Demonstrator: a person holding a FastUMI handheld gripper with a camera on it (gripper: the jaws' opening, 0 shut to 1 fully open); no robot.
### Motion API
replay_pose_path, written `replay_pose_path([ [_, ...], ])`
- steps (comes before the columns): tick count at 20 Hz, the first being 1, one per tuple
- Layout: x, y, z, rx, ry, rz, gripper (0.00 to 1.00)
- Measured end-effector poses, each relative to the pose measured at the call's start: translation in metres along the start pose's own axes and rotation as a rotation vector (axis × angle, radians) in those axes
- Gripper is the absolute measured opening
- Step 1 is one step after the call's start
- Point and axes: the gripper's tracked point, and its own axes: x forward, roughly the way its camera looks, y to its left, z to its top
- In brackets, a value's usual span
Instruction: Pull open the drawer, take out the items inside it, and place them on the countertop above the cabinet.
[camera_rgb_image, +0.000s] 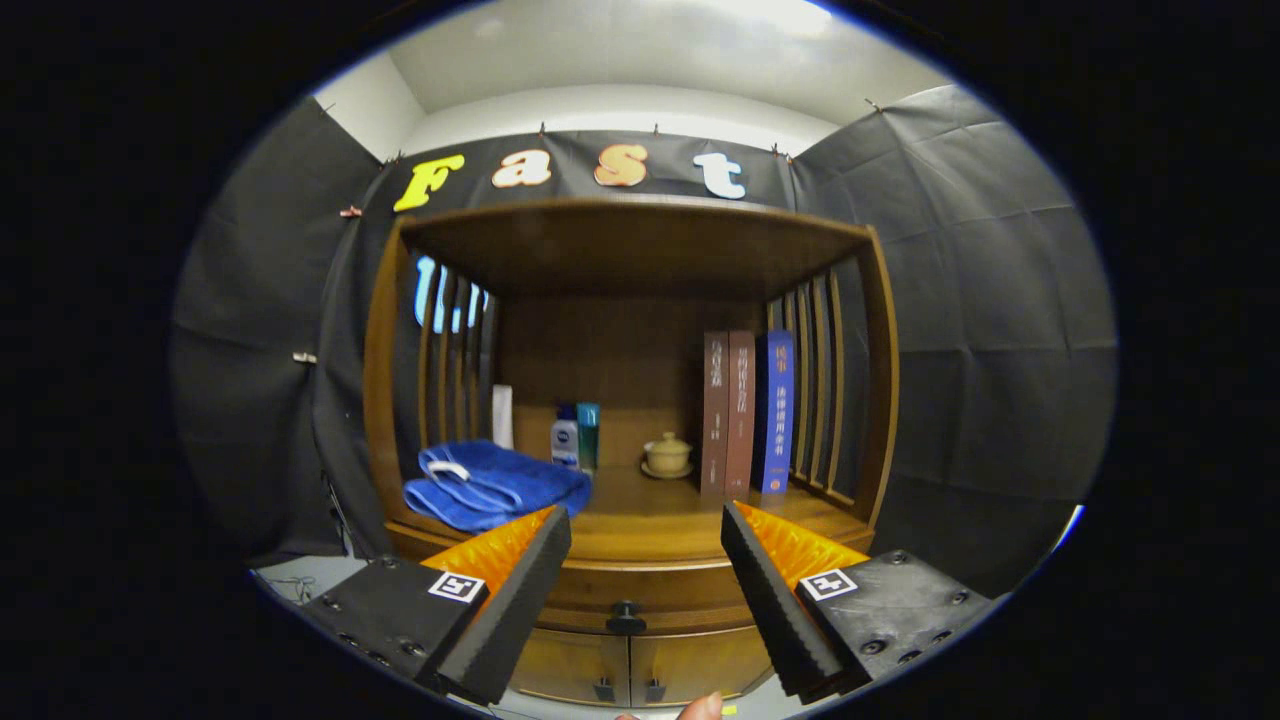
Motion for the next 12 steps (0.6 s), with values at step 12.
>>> replay_pose_path([
  [12, 0.062, 0.021, -0.155, 0.048, 0.217, 0.044, 0.9],
])
